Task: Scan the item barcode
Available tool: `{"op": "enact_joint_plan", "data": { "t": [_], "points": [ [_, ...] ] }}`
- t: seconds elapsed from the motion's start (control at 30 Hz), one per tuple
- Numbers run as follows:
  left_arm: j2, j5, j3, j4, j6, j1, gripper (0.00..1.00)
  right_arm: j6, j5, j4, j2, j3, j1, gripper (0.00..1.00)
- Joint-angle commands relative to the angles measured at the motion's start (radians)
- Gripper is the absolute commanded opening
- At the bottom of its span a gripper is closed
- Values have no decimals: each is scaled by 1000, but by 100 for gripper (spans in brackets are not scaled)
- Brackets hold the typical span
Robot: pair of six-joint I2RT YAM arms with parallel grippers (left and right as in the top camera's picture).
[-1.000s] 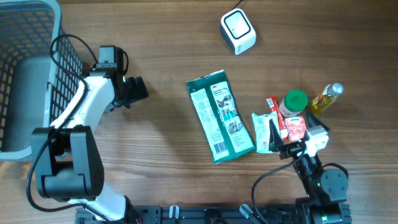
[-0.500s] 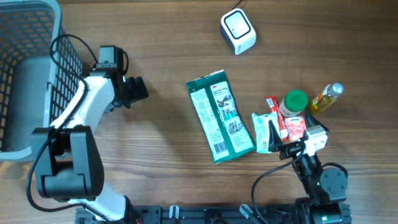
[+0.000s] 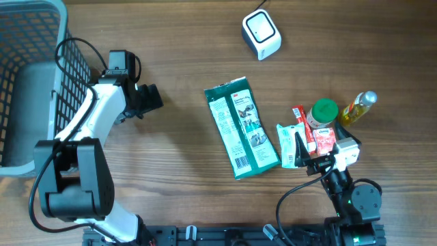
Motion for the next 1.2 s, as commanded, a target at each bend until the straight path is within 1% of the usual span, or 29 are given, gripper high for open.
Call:
{"op": "enact_joint_plan", "data": {
  "t": [0.0,0.4,0.5,0.6,0.73,0.9,1.0,1.1,1.17],
  "points": [
    [-14,-13,13,0,-17,8,100,-12,-9,5,-9,-1,-6,100],
    [-16,-13,13,0,-17,8,100,-12,-9,5,-9,-1,-6,100],
    [-91,-13,11,-1,-17,3,100,-12,-9,5,-9,-1,-6,100],
    [-288,-13,11,0,-17,-8,100,-12,-9,5,-9,-1,-6,99],
    [-757,-13,11,0,-17,-11,100,-12,-9,5,-9,-1,-6,100],
    [-1088,-13,11,0,-16,-11,100,-12,-9,5,-9,-1,-6,99],
    [-1249,-14,1,-18,-16,-11,100,-12,-9,5,-9,-1,-6,100],
    [-1424,-13,-42,-103,-16,-10,100,-11,-9,5,-9,-1,-6,100],
    [-1501,-13,-84,-135,-16,-10,100,-12,-9,5,-9,-1,-6,100]
  ]
}}
